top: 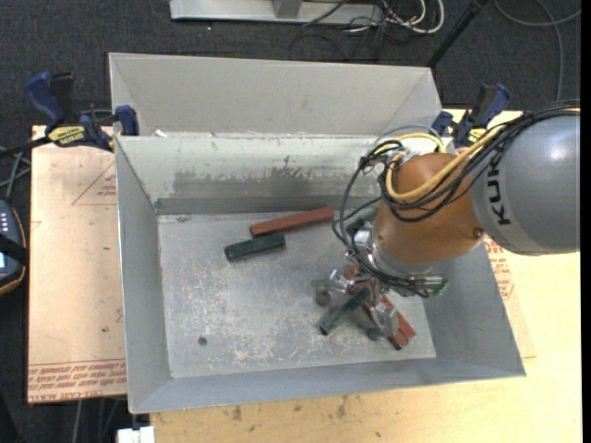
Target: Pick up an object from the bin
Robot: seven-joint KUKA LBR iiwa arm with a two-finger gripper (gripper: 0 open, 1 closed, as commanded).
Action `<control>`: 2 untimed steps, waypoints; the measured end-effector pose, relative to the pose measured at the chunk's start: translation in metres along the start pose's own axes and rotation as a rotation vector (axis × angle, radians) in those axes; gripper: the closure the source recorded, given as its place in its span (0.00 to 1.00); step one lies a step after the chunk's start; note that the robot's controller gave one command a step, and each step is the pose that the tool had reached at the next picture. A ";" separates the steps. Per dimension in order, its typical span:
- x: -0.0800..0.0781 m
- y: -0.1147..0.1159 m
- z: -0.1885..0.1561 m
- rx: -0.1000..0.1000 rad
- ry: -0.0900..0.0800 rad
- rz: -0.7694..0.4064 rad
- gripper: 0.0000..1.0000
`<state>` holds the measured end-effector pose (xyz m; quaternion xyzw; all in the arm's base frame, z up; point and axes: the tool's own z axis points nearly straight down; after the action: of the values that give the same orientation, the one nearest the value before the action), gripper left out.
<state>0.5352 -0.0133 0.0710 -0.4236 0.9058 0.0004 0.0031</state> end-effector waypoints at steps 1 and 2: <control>0.002 0.000 0.001 -0.003 0.004 0.002 1.00; 0.002 0.000 0.001 -0.003 0.003 0.002 1.00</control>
Offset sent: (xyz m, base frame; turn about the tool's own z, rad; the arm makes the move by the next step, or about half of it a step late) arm 0.0000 0.0000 0.0000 0.0000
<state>0.5340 -0.0143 0.0700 -0.4229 0.9062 0.0010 0.0010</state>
